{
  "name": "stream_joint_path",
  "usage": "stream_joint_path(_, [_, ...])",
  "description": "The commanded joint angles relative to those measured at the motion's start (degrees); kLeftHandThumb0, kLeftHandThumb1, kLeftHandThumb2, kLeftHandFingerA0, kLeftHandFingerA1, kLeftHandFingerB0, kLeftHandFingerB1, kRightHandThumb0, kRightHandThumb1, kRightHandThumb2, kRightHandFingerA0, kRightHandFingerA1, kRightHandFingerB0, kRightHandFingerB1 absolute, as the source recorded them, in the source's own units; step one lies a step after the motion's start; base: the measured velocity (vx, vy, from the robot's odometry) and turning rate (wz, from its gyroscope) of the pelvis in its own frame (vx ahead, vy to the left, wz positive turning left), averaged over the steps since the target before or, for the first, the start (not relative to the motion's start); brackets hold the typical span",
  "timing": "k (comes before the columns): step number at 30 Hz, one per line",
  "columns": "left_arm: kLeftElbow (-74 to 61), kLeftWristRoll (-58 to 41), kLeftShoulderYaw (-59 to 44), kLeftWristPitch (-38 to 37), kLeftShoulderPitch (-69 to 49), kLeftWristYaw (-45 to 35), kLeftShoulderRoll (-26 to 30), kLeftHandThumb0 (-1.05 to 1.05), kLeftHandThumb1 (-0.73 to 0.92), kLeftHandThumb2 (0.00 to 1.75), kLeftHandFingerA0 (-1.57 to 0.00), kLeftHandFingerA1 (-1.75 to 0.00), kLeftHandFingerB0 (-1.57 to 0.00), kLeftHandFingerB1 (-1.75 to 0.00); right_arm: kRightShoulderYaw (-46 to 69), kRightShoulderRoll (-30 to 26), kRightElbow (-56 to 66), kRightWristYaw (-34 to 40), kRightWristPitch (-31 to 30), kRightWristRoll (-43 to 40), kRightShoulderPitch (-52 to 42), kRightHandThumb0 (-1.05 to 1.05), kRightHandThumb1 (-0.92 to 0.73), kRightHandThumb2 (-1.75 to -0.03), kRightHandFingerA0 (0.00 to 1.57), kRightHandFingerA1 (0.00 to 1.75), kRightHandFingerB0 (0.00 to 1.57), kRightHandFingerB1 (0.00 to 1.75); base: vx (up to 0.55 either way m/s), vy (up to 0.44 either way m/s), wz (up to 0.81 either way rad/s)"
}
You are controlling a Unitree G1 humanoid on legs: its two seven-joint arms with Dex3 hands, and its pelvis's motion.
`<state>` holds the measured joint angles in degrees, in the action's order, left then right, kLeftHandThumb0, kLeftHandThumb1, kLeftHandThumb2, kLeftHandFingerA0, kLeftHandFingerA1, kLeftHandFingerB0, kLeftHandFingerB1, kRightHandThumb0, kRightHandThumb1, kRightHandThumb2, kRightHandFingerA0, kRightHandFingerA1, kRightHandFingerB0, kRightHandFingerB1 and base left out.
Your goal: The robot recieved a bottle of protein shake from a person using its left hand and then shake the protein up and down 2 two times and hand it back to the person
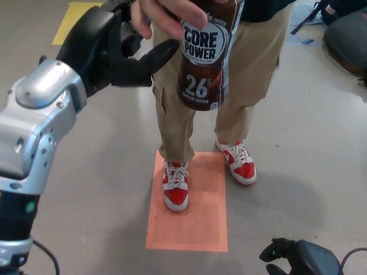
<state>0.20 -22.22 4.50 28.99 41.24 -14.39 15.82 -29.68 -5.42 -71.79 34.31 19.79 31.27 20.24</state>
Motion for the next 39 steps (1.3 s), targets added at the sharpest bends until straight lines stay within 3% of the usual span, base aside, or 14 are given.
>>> stream_joint_path(1, [-6.10, -14.22, 3.86, 36.18, 12.50, -6.72, 0.30, -0.83, 0.48, 0.86, 0.00, -0.01, 0.00, 0.00, 0.44, -1.61, -2.23, 3.97, 3.42, 1.38, 0.88, -0.40, -0.68, -0.80, 0.98, 0.87, 0.84, 0.57, 0.00, 0.000, 0.00])
stream_joint_path(24, [-5.45, -12.51, 8.15, 38.06, 10.38, -8.37, -2.72, -0.82, 0.45, 0.82, 0.00, 0.00, 0.00, 0.00, 0.82, -1.61, -2.58, 4.24, 4.37, 1.19, 2.42, -0.40, -0.69, -0.81, 0.96, 0.86, 0.86, 0.59, 0.00, 0.000, 0.00])
stream_joint_path(28, [-6.05, -12.77, 7.76, 39.53, 9.70, -8.09, -2.79, -0.81, 0.45, 0.82, 0.00, 0.00, 0.00, 0.00, 0.85, -1.53, -2.77, 4.04, 4.24, 1.22, 2.57, -0.40, -0.68, -0.83, 0.95, 0.96, 0.85, 0.59, 0.00, 0.000, 0.00])
stream_joint_path(39, [-5.36, -10.23, 6.39, 39.22, 10.41, -6.24, -5.14, -0.78, 0.44, 0.81, 0.00, 0.00, 0.00, -0.01, 1.00, -1.22, -3.27, 4.38, 4.28, 1.59, 2.46, -0.40, -0.68, -0.81, 0.96, 0.89, 0.86, 0.59, 0.00, 0.000, 0.00])
